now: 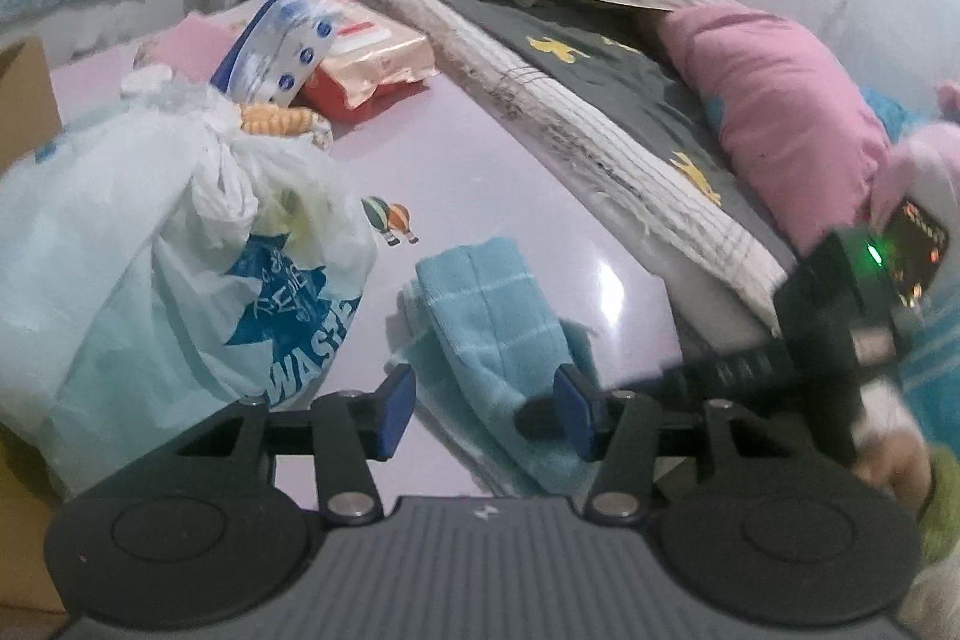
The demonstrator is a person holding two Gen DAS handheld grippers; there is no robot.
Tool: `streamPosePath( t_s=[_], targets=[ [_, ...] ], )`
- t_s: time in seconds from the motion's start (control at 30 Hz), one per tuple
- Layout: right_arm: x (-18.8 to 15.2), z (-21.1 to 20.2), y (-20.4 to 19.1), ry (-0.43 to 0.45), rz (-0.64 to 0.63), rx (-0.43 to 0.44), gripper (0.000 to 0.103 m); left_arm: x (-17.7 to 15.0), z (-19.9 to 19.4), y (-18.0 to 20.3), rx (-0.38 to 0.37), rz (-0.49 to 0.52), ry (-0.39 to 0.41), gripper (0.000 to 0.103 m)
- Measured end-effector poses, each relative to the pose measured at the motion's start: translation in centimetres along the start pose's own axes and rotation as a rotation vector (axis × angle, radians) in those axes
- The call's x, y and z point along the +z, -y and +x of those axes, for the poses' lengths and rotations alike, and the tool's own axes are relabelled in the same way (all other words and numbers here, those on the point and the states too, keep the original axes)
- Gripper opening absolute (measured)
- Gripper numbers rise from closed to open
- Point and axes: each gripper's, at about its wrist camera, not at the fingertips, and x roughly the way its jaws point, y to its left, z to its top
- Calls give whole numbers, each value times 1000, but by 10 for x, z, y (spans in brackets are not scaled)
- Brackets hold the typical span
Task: Organize soft objects
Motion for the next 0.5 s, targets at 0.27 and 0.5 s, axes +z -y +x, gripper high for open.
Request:
streamPosePath(
  t_s=[0.27,0.5],
  targets=[
    [-18,-13,-4,57,-70,22,28,5,31,-3,16,-64,-70,47],
    [-27,-41,-14,147,-148,-11,50,-3,44,-3,38,-48,-108,43]
  ],
)
